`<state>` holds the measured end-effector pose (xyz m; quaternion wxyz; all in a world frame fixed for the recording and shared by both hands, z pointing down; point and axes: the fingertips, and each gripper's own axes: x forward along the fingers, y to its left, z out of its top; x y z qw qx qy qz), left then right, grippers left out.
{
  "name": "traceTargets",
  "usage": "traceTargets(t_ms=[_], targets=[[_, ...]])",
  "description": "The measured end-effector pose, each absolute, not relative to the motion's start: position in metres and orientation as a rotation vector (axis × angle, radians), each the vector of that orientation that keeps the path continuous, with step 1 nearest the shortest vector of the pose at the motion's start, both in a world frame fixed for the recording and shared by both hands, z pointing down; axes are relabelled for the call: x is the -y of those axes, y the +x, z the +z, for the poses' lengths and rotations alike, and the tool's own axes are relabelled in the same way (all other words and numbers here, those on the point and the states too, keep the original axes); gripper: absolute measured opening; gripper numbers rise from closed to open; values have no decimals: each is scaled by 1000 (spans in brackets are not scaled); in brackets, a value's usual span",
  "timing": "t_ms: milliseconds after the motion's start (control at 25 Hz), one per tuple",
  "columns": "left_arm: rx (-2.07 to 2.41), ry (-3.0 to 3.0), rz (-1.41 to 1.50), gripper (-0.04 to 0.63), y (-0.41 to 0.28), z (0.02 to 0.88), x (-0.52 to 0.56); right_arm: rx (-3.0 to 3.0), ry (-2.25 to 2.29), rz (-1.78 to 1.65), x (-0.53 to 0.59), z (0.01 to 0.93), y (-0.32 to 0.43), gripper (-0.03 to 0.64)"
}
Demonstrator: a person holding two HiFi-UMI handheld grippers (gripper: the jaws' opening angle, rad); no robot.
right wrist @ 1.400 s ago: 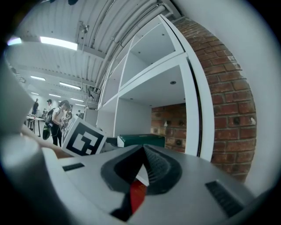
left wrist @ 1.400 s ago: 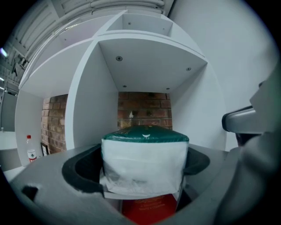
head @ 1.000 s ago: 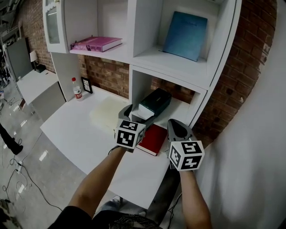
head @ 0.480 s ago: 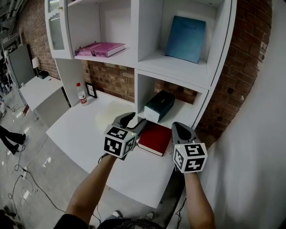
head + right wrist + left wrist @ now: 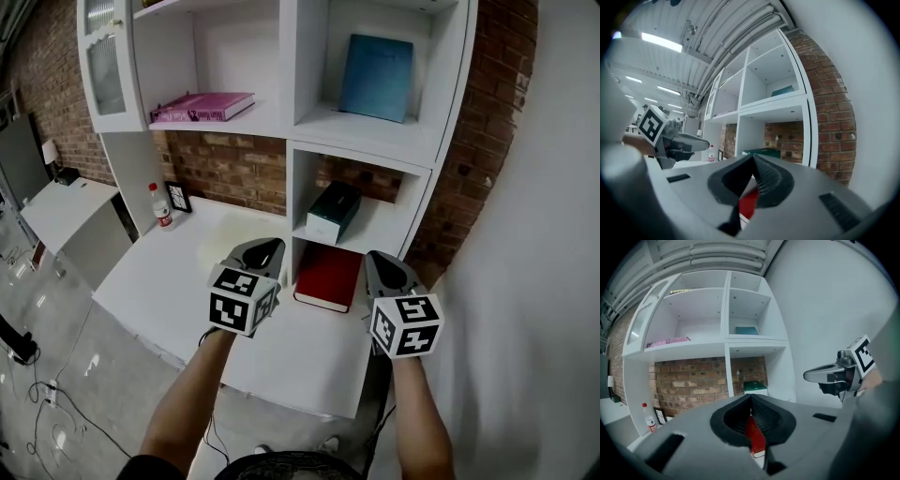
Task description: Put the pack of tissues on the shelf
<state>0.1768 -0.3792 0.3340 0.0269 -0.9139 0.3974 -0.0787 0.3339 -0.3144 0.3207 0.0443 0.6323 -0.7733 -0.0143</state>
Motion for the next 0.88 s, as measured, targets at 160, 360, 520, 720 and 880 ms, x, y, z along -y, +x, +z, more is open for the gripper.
traceTargets(t_ms=[160,360,520,720,880], targets=[[-1224,-2820,-238,5,168,329,372,2326,1959,-53,302,321,329,3],[-1179,-2843,-210,3,170,325,364,2299,1970,-79,294,317,326,3],[-1182,-2849,-195,3,170,323,364,2290,1978,-95,291,314,328,3],[-1186,-2842,-209,3,171,323,364,2287,1975,-98,292,313,330,3],[-1173,-2846,-203,3,173,325,363,2289,1969,-95,294,315,330,3]])
